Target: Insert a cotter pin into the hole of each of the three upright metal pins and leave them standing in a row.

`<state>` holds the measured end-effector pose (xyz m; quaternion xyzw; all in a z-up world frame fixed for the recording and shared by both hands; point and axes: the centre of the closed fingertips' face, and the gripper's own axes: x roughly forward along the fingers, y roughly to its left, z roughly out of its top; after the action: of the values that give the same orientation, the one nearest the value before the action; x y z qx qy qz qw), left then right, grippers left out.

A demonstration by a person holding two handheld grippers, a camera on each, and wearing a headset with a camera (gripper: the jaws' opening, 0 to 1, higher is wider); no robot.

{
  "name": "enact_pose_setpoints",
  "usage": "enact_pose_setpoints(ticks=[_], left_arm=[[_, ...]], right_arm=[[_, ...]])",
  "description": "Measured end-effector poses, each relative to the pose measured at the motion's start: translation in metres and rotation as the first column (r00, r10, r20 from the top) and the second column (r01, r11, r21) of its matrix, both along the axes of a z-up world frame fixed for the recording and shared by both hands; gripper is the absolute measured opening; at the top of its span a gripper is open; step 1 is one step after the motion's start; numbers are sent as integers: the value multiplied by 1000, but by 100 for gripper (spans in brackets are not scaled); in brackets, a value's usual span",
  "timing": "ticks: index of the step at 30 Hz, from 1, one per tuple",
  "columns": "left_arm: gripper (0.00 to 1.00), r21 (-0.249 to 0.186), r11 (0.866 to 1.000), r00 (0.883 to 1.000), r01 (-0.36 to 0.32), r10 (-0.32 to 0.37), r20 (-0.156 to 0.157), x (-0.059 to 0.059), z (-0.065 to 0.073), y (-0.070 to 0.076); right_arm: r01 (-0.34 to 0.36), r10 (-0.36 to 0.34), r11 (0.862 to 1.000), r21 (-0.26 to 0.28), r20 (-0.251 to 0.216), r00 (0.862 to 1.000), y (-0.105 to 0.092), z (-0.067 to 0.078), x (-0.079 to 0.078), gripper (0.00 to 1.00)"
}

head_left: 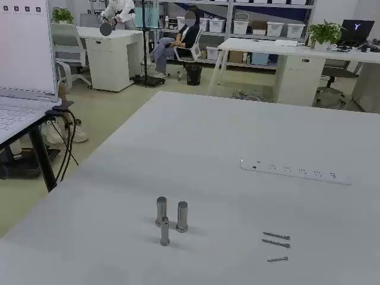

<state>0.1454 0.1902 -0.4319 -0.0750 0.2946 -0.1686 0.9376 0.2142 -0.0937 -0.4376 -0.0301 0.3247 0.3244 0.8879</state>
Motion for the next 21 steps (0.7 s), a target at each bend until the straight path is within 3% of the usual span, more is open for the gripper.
enact_pose_setpoints(ticks=[7,16,21], left_arm=[[96,8,999,999,35,-34,-14,-3,-3,-6],[97,10,999,999,42,-42,-9,-2,-4,-8],[98,9,999,999,48,-48,-10,-2,-4,-9]], right_arm=[[-22,22,1000,-13,-15,1000,3,-5,-5,93],[-56,55,997,-47,-29,998,6,-11,-10,96],[-65,63,997,-29,-49,997,9,-12,-13,97]])
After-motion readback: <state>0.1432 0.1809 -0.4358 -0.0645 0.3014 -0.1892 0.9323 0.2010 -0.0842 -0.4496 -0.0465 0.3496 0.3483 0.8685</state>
